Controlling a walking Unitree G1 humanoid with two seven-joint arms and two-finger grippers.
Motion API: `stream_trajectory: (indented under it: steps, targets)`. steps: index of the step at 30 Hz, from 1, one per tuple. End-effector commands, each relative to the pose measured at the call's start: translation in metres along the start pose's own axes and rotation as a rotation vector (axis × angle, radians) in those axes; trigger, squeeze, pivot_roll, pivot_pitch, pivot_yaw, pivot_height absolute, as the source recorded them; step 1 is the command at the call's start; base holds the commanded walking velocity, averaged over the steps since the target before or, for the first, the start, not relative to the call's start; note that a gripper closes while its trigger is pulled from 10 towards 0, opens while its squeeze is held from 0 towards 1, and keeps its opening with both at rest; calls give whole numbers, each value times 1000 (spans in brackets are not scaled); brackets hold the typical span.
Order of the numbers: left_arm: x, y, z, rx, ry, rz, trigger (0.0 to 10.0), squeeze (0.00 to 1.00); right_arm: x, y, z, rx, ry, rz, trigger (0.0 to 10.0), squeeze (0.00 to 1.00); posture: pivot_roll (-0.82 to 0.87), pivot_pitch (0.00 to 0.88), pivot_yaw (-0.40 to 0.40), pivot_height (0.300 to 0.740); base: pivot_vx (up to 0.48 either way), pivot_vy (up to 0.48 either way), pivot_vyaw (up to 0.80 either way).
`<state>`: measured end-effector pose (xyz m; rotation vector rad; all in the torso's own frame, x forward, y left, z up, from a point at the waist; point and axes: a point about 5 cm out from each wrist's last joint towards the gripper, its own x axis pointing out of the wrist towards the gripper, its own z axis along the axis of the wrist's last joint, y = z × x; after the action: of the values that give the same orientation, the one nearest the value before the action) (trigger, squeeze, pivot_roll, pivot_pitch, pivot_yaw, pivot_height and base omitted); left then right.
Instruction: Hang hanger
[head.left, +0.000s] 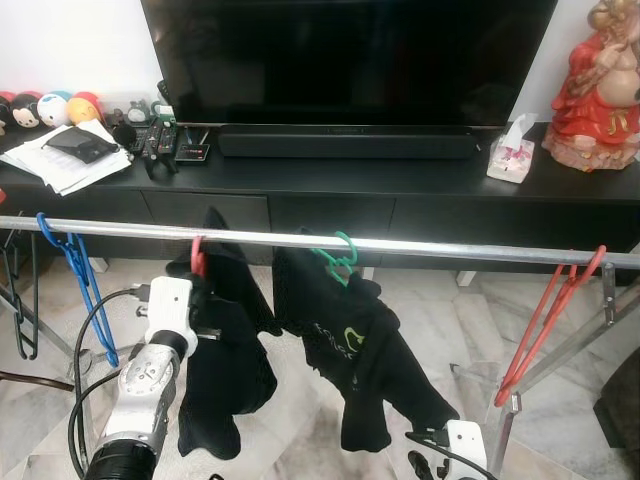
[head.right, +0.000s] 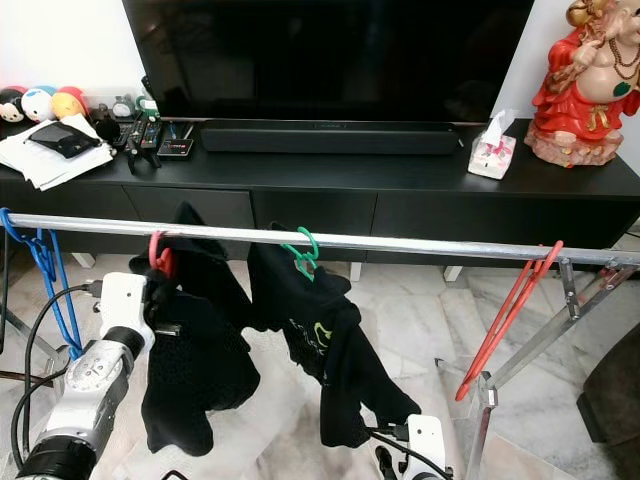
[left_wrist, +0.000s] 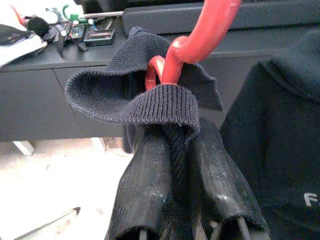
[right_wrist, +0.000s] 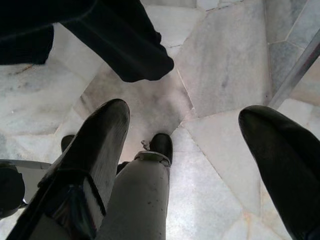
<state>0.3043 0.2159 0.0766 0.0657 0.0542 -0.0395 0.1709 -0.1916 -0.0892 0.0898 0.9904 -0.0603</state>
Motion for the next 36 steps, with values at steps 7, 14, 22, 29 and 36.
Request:
stream_trajectory:
  steps: [7, 14, 22, 29, 36]
  targets:
    - [2, -6, 12, -15, -80, -57, 10000, 0, 0, -1, -1, -1, 5, -4, 10000, 0, -44, 29, -13, 740, 0, 0, 0]
    - [15, -14, 16, -16, -62, -97, 10000, 0, 0, -1, -1, 1, 4, -6, 10000, 0, -43, 32, -13, 740, 0, 0, 0]
    - [25, -15, 28, -31, -97, -96, 10000, 0, 0, -1, -1, 1, 3, -5, 10000, 0, -47, 32, -12, 740, 0, 0, 0]
    - [34, -18, 27, -11, -50, -89, 10000, 0, 0, -1, 0, -1, 4, -3, 10000, 0, -48, 40, -11, 740, 0, 0, 0]
    - [42, -18, 21, -23, 39, -60, 10000, 0, 0, 0, 0, 0, 5, -1, 10000, 0, -46, 41, -8, 740, 0, 0, 0]
